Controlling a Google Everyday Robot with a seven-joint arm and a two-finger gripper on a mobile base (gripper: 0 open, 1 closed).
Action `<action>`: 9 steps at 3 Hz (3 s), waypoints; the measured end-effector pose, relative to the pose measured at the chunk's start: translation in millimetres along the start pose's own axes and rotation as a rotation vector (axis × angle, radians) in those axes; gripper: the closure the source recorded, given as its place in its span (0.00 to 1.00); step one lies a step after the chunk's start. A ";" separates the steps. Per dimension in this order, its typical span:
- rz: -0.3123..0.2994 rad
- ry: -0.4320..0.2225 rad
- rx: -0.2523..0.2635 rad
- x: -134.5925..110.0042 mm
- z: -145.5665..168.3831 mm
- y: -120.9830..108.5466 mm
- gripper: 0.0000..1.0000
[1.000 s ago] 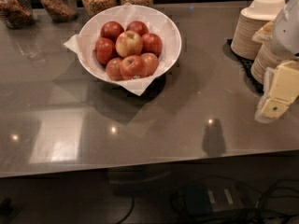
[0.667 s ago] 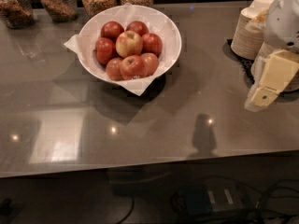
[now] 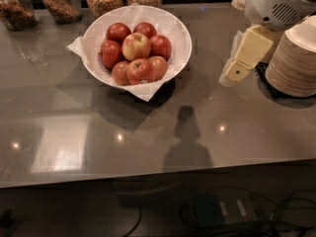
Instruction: Pick apple from white bowl
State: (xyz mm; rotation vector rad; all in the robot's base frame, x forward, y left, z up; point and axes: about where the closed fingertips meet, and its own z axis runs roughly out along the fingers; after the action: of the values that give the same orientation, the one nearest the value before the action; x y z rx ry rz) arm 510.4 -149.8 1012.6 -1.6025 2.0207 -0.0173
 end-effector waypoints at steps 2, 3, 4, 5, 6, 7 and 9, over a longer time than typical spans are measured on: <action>0.068 -0.098 -0.009 -56.8 41.9 -43.8 0.00; 0.062 -0.158 -0.073 -95.7 72.7 -59.2 0.00; 0.062 -0.158 -0.073 -95.7 72.8 -59.3 0.00; 0.079 -0.193 -0.045 -106.9 84.6 -60.1 0.00; 0.097 -0.252 -0.034 -131.0 104.7 -58.0 0.00; 0.111 -0.290 -0.041 -148.7 121.2 -56.1 0.00; 0.154 -0.326 -0.093 -167.3 153.2 -50.6 0.22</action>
Offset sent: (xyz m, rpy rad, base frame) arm 0.1176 0.0945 -0.0011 0.2005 0.0363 -0.0295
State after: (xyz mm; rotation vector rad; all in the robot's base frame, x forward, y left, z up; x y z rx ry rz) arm 643.2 35.9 968.9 -1.3944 1.9027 0.3757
